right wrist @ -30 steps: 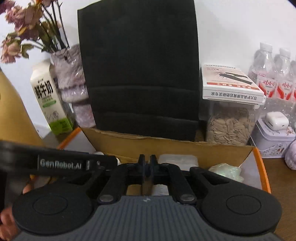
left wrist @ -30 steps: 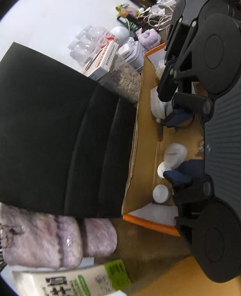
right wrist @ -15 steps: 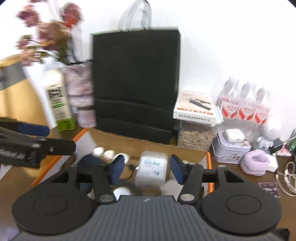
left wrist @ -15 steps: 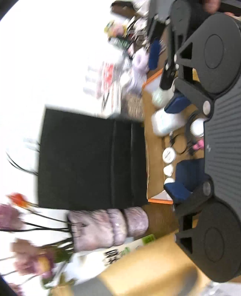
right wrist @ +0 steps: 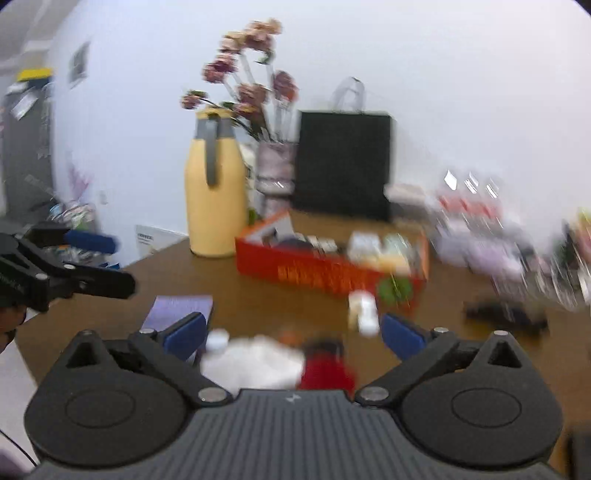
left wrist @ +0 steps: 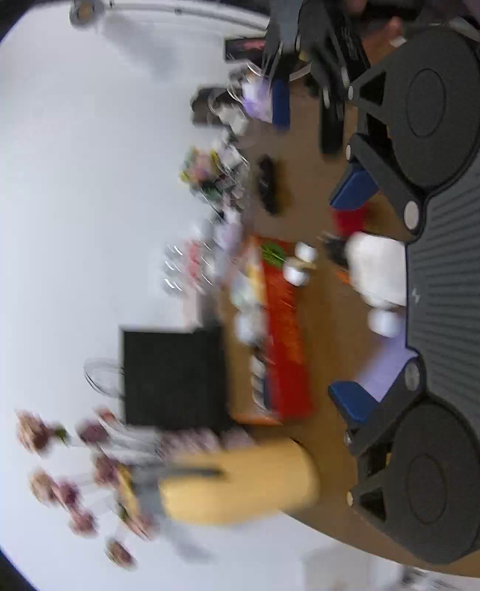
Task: Organize objects
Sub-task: 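Withdraw both tools from the box toward the table, then grasp a small white cap with the left tool while the right tool grasps a white lid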
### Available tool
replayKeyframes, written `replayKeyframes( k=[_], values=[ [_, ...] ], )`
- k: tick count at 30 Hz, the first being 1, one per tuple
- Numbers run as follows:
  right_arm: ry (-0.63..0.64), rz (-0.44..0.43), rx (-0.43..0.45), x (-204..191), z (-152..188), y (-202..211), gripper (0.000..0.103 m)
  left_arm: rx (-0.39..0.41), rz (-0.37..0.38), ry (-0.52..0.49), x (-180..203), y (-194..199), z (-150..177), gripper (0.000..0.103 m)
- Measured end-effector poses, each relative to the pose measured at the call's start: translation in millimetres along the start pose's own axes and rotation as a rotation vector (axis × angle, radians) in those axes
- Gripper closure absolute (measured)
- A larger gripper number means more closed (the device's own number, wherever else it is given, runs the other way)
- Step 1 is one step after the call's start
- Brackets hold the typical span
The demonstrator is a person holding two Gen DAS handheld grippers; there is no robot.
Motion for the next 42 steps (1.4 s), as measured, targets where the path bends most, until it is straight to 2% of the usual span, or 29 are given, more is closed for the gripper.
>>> replayKeyframes(
  k=[2, 3, 6, 9, 11, 13, 15, 18, 21, 22, 25, 29, 33, 38, 42],
  values=[
    [-0.049, -0.037, -0.058, -3, 24, 16, 0.0, -0.035, -0.09, 0.025, -6, 14, 23, 0.006],
    [-0.047, -0.05, -0.095, -4, 33, 22, 0.0, -0.042, -0.11, 0.035, -9, 21, 29, 0.006],
    [-0.053, 0.024, -0.13, 2, 38, 29, 0.0, -0.026, -0.083, 0.092, -23, 35, 37, 0.006],
    [-0.122, 0.069, -0.087, 11, 26, 26, 0.0, -0.002, -0.11, 0.132, -31, 34, 29, 0.011],
    [-0.136, 0.067, -0.059, 13, 20, 21, 0.0, 0.003, -0.085, 0.145, -30, 26, 25, 0.017],
    [-0.138, 0.068, -0.043, 13, 18, 16, 0.001, 0.004, -0.031, 0.133, -24, 11, 19, 0.026],
    [-0.14, 0.062, -0.039, 12, 18, 9, 0.001, -0.001, 0.033, 0.087, -17, -15, 13, 0.03],
    [-0.13, 0.07, -0.061, 12, 20, -6, 0.003, -0.091, 0.092, 0.039, -12, -73, 9, 0.045],
    [-0.116, 0.104, -0.085, 14, 22, -22, 0.003, -0.246, 0.051, 0.0, -18, -128, 15, 0.062],
    [-0.114, 0.111, -0.09, 15, 22, -25, 0.003, -0.272, 0.029, -0.007, -21, -137, 17, 0.063],
    [-0.123, 0.115, -0.11, 22, 25, -36, 0.003, -0.286, 0.055, -0.041, -27, -148, 24, 0.063],
    [-0.124, 0.13, -0.135, 36, 19, -65, 0.005, -0.284, 0.034, -0.057, -34, -156, 26, 0.072],
    [-0.067, 0.12, -0.107, 48, -5, -103, 0.005, -0.27, -0.026, -0.094, -40, -174, 20, 0.072],
    [-0.097, 0.106, -0.136, 78, -40, -177, 0.013, -0.264, 0.013, -0.106, -44, -196, 9, 0.071],
    [-0.095, 0.132, -0.213, 88, -41, -238, 0.019, -0.263, 0.021, -0.088, -47, -211, 1, 0.071]
  ],
)
Point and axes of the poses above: each gripper's, at about its wrist camera, not at the fingertips, and y roughly against the way its jaws point, x to its right, z to its underside, the point moved 4 cm from there along -y, roughly the way its jaws point, and after that the axes turned 1 degree about -x, right-handed, at the moved point
